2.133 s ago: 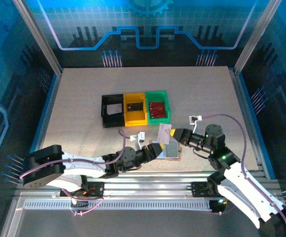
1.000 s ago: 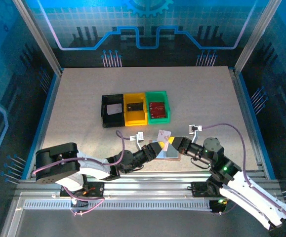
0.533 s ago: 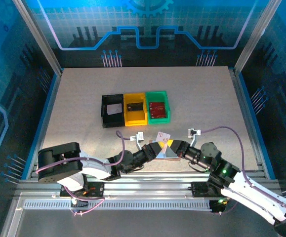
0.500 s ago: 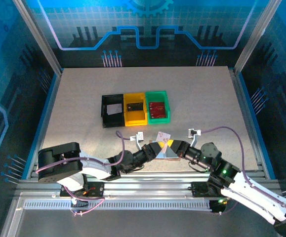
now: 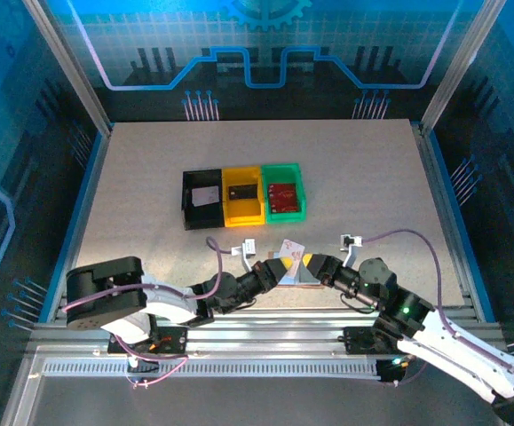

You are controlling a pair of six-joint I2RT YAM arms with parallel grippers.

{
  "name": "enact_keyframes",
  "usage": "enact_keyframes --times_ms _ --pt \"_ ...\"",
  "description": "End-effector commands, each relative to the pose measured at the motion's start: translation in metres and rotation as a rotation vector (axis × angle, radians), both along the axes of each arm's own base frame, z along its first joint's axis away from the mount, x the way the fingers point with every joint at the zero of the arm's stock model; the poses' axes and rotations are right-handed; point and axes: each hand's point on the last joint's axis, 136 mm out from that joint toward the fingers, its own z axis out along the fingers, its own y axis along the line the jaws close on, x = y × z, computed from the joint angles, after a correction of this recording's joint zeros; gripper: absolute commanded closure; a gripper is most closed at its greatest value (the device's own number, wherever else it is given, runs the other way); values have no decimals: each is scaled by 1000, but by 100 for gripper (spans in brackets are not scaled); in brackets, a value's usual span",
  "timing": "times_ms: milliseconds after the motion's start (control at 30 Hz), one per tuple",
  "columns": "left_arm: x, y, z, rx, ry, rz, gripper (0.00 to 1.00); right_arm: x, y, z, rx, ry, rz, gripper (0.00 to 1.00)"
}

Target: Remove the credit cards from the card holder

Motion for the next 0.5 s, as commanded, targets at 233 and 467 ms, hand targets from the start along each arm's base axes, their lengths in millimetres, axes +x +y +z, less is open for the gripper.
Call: enact_keyframes --times_ms 233,467 --pt "-3 68 -12 294 132 35 100 1 -48 9 -462 -123 -32 16" --pt "-10 147 -2 449 238 8 100 1 -60 11 -681 -133 47 0"
